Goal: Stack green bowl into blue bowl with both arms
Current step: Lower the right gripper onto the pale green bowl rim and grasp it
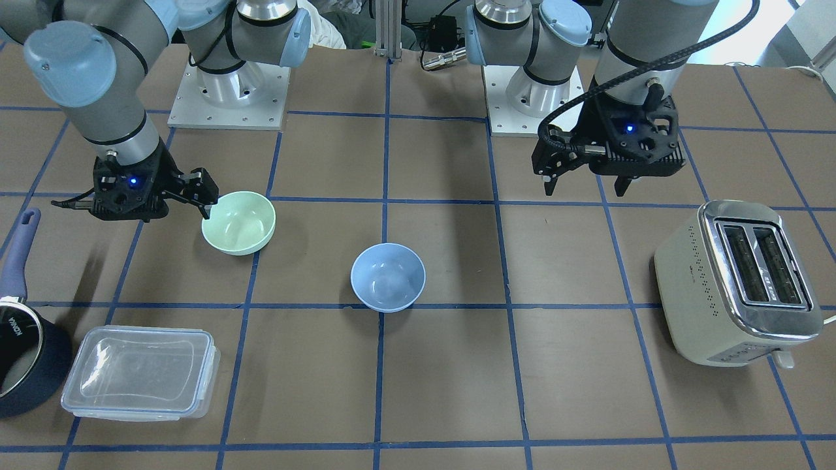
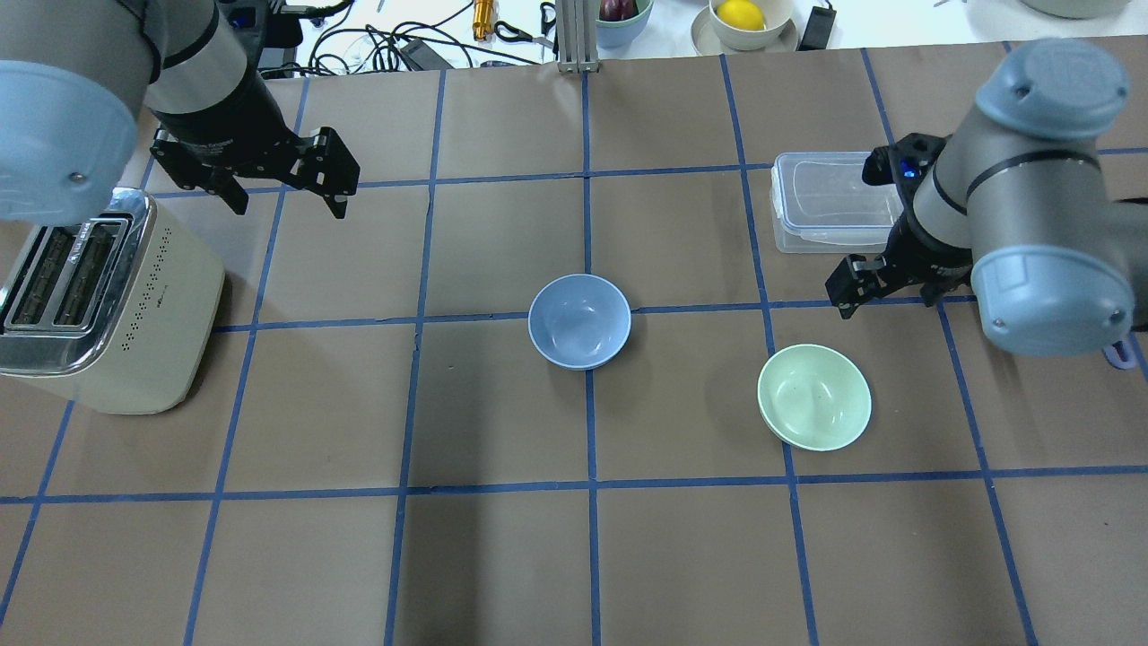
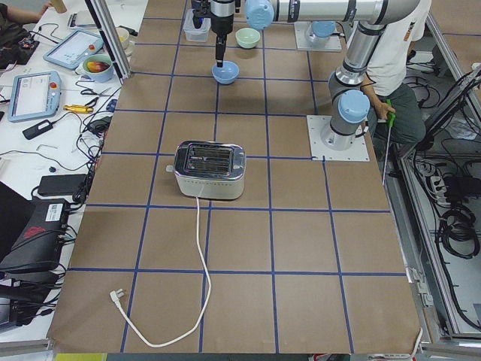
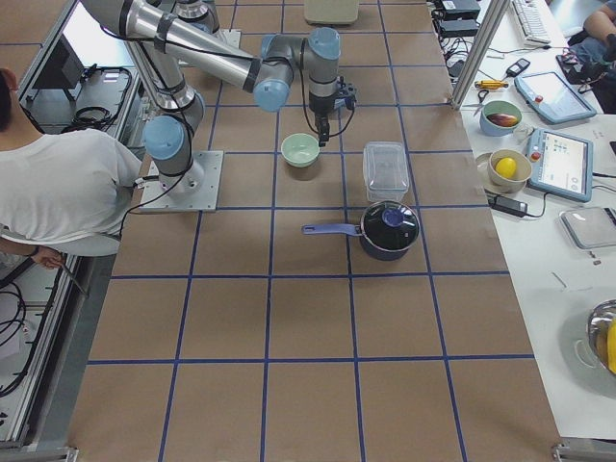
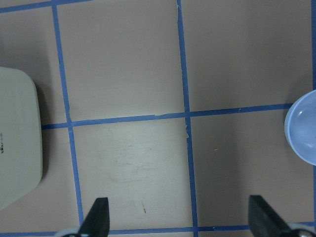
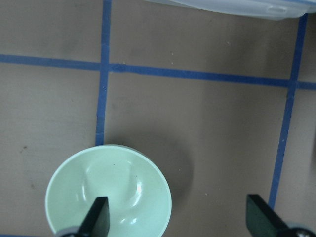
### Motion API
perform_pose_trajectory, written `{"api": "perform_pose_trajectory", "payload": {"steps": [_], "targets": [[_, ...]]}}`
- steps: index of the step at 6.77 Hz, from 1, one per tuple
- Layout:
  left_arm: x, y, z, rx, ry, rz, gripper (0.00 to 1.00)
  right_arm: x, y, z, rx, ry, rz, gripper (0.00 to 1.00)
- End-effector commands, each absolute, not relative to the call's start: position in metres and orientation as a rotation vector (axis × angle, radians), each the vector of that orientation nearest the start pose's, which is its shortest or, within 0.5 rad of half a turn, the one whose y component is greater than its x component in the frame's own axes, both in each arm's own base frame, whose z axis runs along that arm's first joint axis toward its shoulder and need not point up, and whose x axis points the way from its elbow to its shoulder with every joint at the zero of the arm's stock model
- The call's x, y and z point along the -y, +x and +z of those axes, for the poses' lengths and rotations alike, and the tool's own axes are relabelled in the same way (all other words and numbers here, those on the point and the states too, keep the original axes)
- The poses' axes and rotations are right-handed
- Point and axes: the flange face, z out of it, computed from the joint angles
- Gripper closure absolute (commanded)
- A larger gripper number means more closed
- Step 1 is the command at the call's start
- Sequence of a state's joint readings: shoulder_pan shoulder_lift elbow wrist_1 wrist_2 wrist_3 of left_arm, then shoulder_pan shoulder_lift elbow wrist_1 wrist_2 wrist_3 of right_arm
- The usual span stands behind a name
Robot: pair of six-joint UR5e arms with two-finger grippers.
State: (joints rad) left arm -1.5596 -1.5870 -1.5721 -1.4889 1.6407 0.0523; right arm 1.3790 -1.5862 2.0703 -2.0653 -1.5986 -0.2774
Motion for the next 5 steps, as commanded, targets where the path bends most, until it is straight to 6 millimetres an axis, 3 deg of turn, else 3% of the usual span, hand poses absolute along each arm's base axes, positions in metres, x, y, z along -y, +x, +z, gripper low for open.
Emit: {"api": "perform_pose_trajectory", "payload": {"steps": [1, 3, 5], "targets": [[0.509, -0.121, 0.503, -3.081, 0.043, -0.057, 0.00, 0.432, 0.019, 0.246, -3.127, -0.032, 0.081, 0.04], [0.504, -0.117, 0.509, -3.095, 0.027, -0.052, 0.00, 0.425, 0.026, 0.221, -3.043, 0.010, 0.139, 0.06], [0.506, -0.117, 0.513, -3.095, 0.027, -0.074, 0.00, 0.408, 0.029, 0.195, -3.056, 0.000, 0.150, 0.30]]}}
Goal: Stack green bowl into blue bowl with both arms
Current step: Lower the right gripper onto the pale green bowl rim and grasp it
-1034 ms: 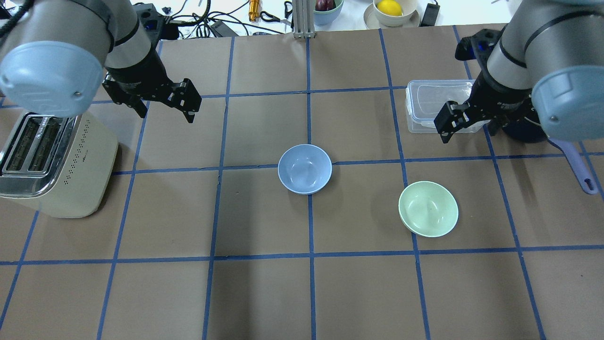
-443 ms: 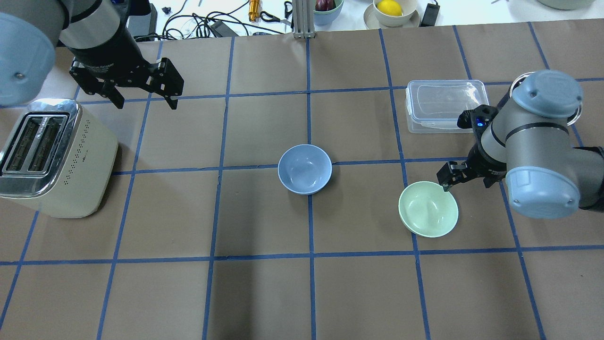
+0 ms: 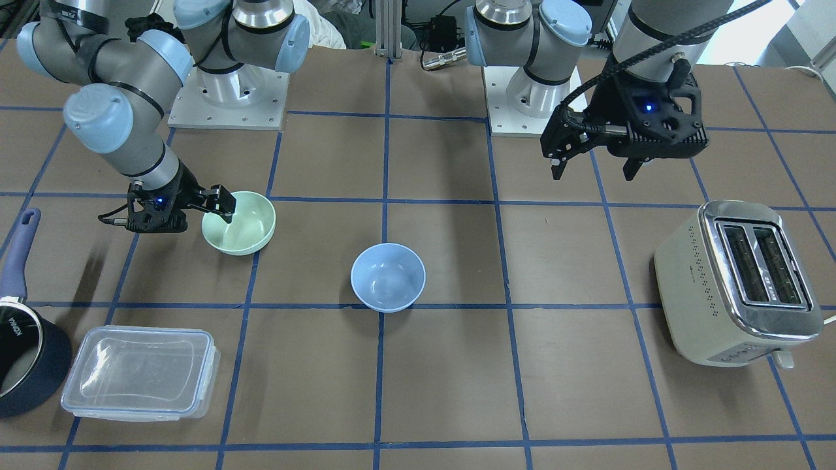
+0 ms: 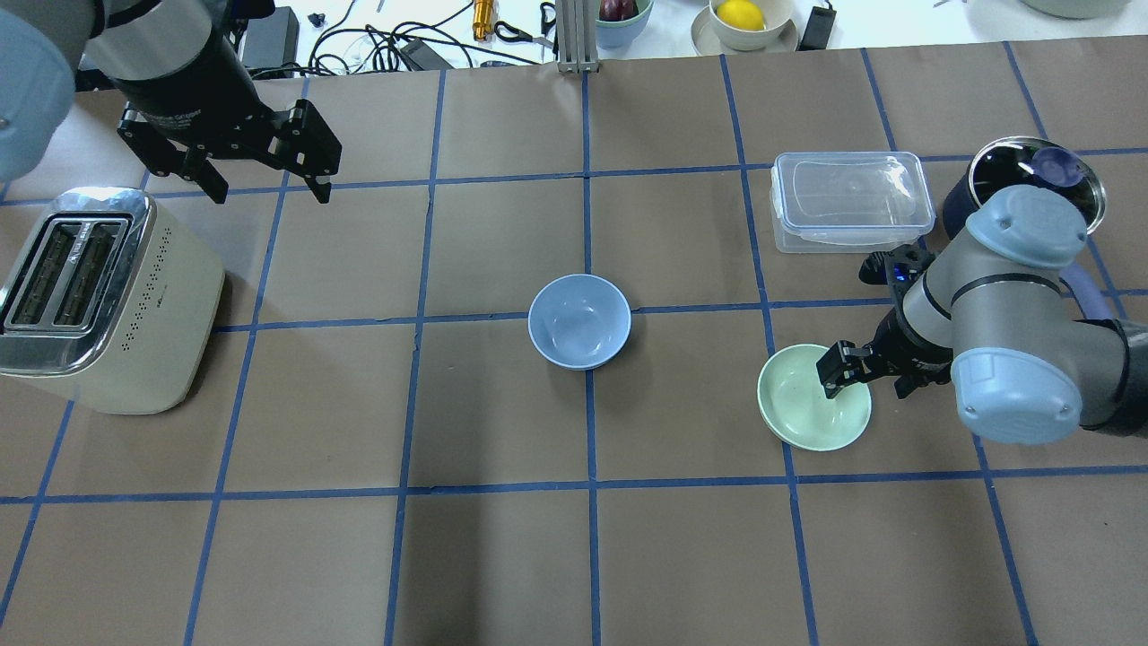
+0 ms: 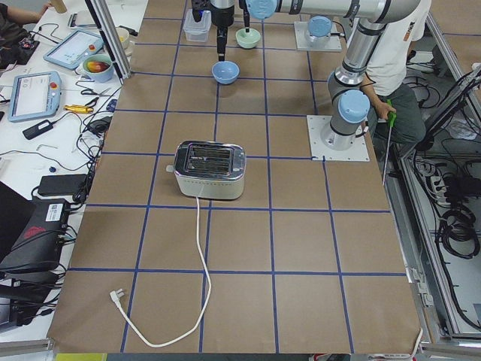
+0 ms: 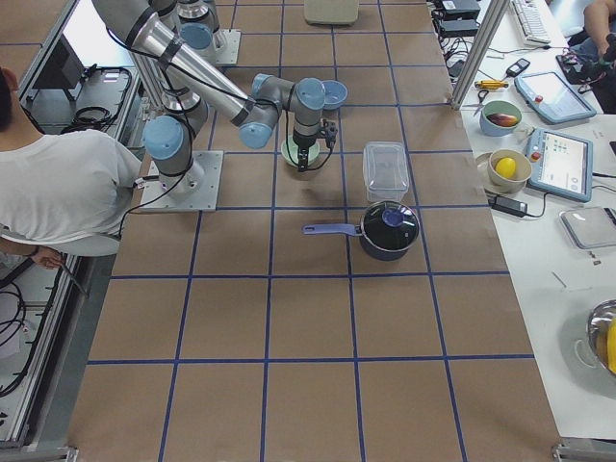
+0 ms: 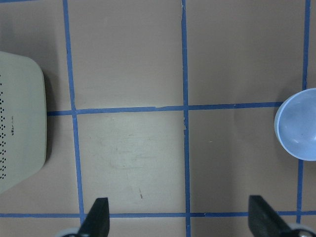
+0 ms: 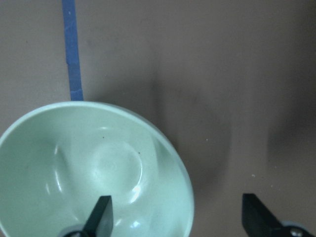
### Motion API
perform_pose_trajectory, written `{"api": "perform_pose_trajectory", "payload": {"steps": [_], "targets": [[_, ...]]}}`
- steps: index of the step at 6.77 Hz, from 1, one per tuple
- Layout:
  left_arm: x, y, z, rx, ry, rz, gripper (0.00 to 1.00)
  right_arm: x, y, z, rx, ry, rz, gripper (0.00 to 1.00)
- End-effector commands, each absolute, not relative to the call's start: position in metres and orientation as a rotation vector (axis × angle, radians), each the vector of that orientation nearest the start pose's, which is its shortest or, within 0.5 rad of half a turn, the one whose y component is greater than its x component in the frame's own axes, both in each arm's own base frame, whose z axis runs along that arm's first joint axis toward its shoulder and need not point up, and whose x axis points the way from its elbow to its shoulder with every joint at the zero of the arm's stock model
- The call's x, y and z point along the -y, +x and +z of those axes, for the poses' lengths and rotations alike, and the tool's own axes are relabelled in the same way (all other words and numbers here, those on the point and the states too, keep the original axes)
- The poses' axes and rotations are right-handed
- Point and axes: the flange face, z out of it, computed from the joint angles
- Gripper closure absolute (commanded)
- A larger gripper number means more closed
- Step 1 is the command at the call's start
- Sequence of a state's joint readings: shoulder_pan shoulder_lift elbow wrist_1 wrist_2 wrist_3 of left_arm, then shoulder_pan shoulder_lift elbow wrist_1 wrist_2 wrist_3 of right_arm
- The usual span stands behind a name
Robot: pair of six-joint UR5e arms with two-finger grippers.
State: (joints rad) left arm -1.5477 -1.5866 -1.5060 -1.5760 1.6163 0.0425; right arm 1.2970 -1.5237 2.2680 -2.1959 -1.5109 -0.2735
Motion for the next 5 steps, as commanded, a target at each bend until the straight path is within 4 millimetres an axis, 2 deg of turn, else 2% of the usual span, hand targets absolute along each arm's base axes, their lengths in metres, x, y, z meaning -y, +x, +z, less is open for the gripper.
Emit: {"api": "perform_pose_trajectory", "payload": {"steps": [1, 3, 4, 5], "targets": [[0.5093, -0.1177, 0.5090, -3.092, 0.029, -0.062, 0.00, 0.4072, 0.0281, 0.1942, -3.072, -0.006, 0.130, 0.55], [0.5048, -0.1171, 0.5134, -3.093, 0.027, -0.074, 0.00, 0.4076, 0.0243, 0.1961, -3.106, -0.011, 0.142, 0.98], [0.5097, -0.1163, 0.5097, -3.093, 0.029, -0.064, 0.00, 0.4061, 0.0192, 0.1968, -3.156, -0.018, 0.165, 1.00], [0.5048, -0.1156, 0.5143, -3.092, 0.045, -0.078, 0.00, 0.4073, 0.0198, 0.1997, -3.151, -0.010, 0.149, 1.00]]}}
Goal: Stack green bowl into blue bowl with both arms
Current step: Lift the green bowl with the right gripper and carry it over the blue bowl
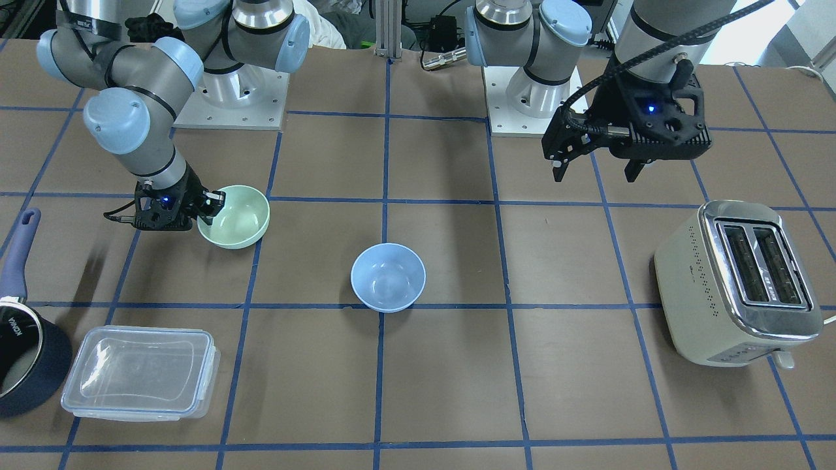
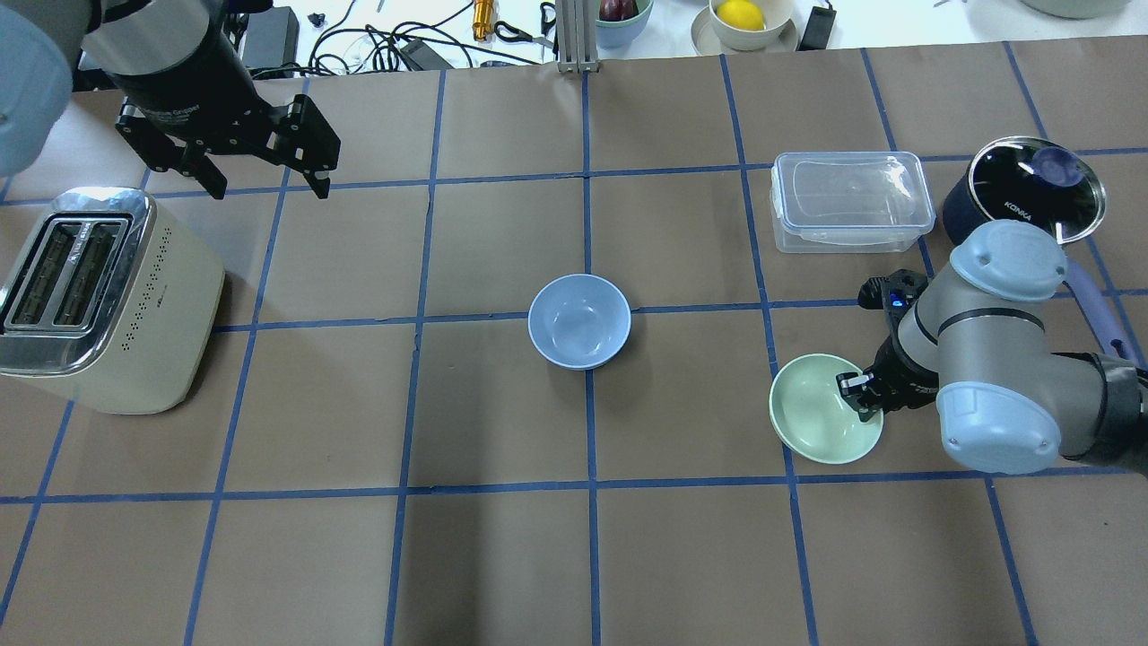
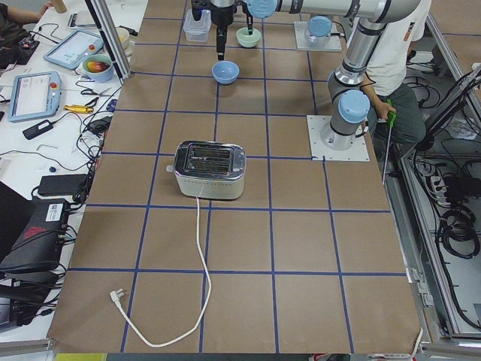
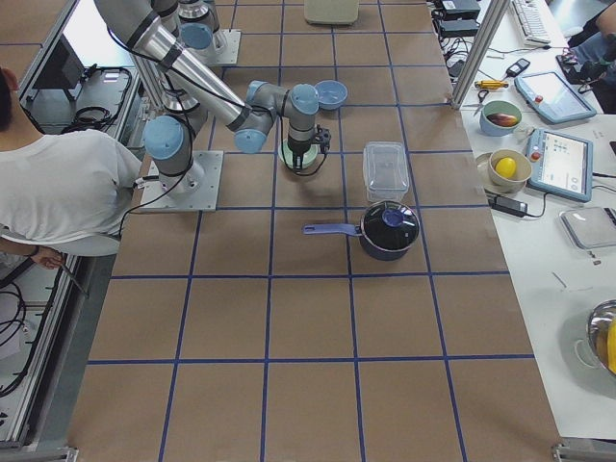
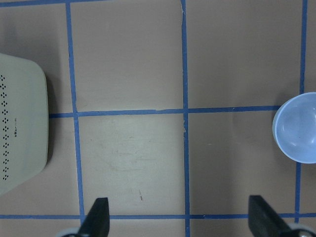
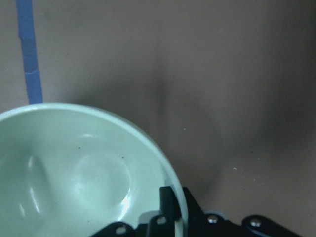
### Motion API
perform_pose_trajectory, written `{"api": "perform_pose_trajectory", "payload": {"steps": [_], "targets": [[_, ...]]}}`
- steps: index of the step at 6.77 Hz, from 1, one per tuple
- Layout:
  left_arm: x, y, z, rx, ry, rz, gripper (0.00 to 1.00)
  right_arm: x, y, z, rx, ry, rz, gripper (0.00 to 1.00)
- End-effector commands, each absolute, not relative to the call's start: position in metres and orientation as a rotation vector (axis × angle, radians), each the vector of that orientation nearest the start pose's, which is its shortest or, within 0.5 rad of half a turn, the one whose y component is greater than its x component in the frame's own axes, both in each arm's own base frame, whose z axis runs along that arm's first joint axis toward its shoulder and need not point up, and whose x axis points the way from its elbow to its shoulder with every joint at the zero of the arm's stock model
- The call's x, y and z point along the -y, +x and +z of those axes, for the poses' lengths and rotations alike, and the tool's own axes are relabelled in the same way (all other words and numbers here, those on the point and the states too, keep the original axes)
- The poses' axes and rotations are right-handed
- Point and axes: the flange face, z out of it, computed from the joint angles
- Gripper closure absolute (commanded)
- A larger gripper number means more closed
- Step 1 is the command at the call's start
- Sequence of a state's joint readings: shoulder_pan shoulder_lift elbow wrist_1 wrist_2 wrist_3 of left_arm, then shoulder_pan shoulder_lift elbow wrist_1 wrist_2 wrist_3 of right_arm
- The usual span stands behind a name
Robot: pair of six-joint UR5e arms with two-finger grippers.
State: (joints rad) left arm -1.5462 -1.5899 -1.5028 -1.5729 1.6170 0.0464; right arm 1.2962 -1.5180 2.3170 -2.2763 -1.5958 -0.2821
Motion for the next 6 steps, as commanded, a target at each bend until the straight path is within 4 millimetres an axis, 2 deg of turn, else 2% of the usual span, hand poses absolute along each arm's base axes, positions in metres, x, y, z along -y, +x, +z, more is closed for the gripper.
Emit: {"api": "perform_pose_trajectory", "payload": {"steps": [1, 2, 4, 5, 6], "targets": [[0.505, -0.116, 0.510, -3.091, 0.048, -0.064, 0.00, 0.418, 0.019, 0.213, -3.152, 0.001, 0.094, 1.00], [0.504, -0.118, 0.512, -3.093, 0.050, -0.071, 0.00, 0.442, 0.018, 0.232, -3.118, 0.033, 0.026, 1.00], [0.506, -0.116, 0.513, -3.092, 0.046, -0.073, 0.00, 0.491, 0.031, 0.274, -3.040, 0.125, 0.056, 1.00], [0.503, -0.117, 0.510, -3.093, 0.048, -0.064, 0.00, 0.518, 0.063, 0.291, -3.014, 0.164, 0.057, 1.00], [0.503, -0.118, 0.513, -3.094, 0.048, -0.071, 0.00, 0.538, 0.111, 0.306, -3.013, 0.209, 0.066, 1.00]]}}
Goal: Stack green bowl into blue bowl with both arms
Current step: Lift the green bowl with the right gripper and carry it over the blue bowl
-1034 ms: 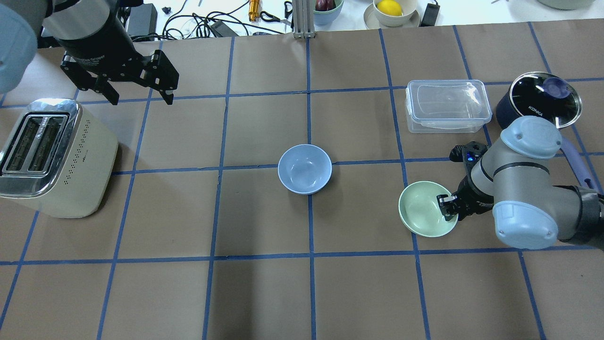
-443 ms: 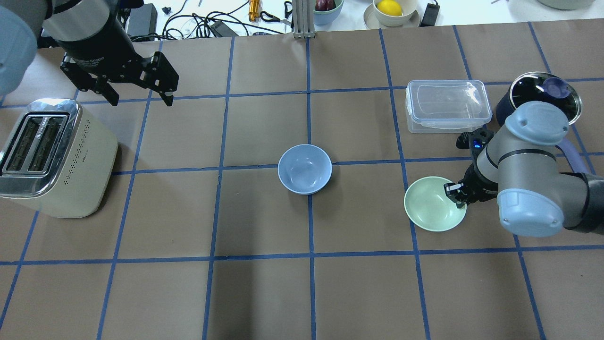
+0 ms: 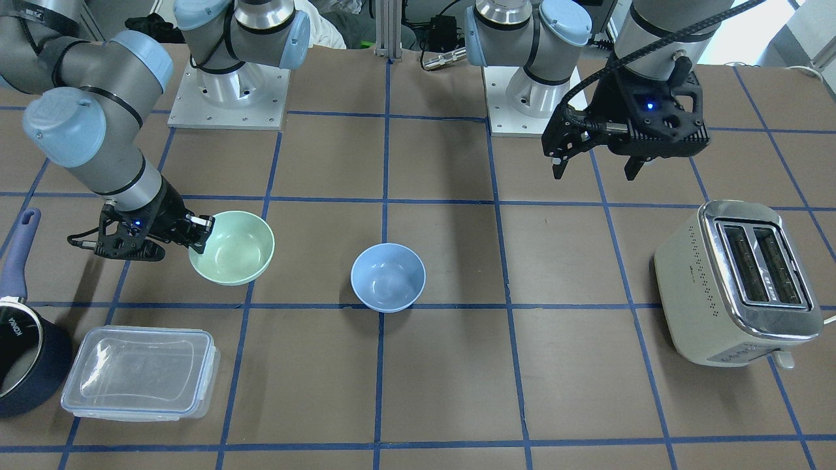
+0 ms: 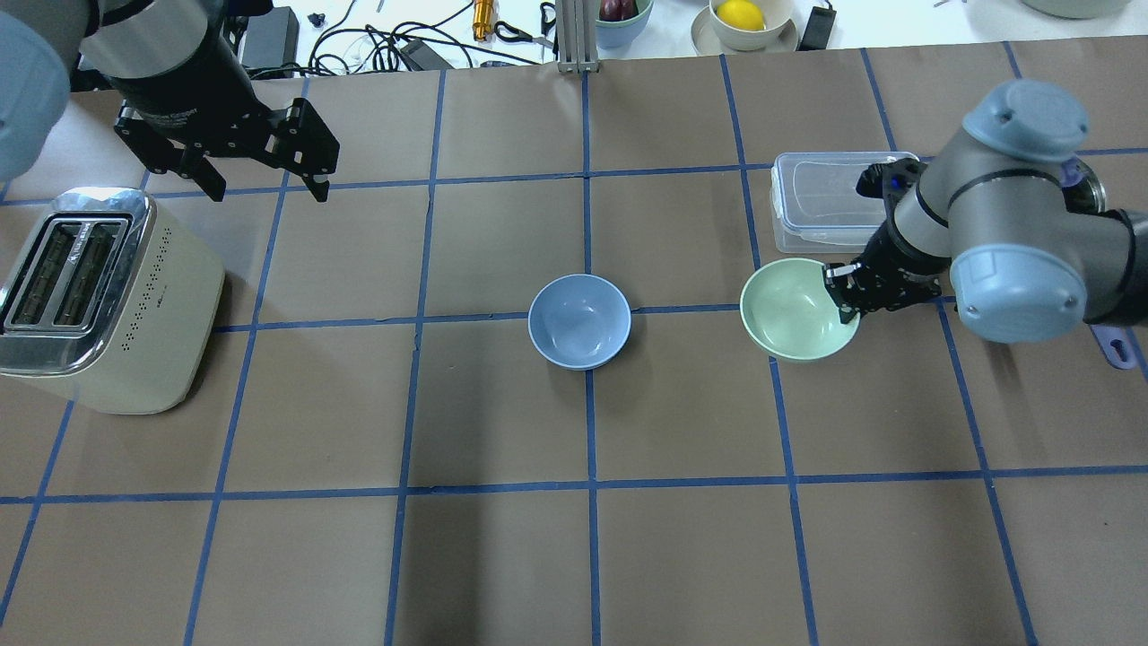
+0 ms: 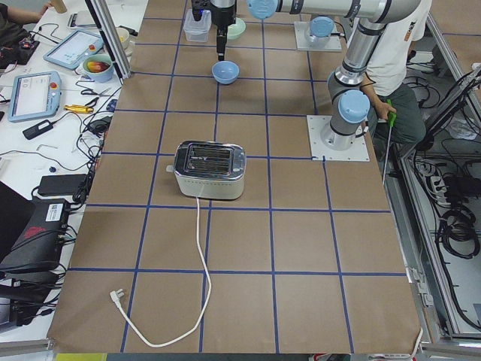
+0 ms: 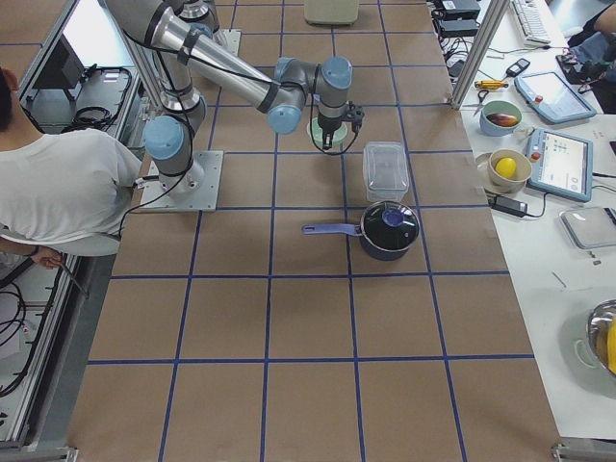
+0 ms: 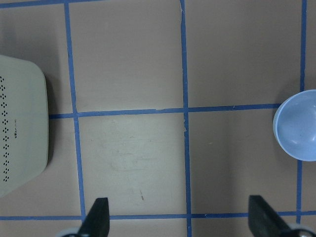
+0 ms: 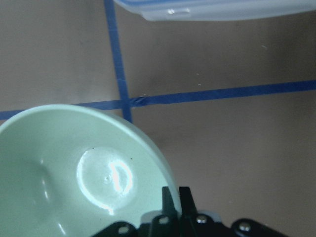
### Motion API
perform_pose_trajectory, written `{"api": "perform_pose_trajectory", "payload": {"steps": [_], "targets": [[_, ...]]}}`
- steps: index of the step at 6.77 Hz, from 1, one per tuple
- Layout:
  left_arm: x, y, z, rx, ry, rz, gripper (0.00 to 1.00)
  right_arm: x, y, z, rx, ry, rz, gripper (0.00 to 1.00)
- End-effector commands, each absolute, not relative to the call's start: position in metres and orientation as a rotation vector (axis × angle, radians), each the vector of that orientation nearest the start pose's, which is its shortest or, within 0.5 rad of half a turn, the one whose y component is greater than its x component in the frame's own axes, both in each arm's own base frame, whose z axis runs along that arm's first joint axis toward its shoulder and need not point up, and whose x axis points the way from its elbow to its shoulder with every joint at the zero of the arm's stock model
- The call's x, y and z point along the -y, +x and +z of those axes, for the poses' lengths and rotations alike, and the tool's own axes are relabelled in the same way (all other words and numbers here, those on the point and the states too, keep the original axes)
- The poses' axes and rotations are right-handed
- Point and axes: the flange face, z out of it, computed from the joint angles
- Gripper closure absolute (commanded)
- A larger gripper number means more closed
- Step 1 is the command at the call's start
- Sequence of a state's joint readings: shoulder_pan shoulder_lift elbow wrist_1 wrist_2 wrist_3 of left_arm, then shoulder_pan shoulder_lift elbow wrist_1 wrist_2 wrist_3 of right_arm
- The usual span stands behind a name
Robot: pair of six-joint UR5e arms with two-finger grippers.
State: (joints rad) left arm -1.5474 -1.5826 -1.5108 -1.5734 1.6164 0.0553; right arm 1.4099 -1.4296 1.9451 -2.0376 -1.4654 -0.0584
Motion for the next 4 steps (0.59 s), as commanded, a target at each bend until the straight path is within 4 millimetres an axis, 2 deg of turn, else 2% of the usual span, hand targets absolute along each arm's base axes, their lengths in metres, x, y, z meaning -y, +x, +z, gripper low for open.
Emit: {"api": "perform_pose_trajectory", "payload": {"steps": [1, 2, 3, 4], "targets": [[0.505, -0.117, 0.508, -3.092, 0.048, -0.057, 0.00, 0.550, 0.158, 0.313, -3.014, 0.229, 0.058, 1.00], [0.504, -0.118, 0.509, -3.093, 0.051, -0.061, 0.00, 0.548, 0.206, 0.311, -3.012, 0.256, 0.066, 1.00], [0.503, -0.118, 0.508, -3.092, 0.051, -0.056, 0.00, 0.539, 0.238, 0.299, -3.016, 0.263, 0.103, 1.00], [0.502, -0.119, 0.510, -3.093, 0.053, -0.061, 0.00, 0.533, 0.257, 0.286, -3.000, 0.233, 0.147, 1.00]]}}
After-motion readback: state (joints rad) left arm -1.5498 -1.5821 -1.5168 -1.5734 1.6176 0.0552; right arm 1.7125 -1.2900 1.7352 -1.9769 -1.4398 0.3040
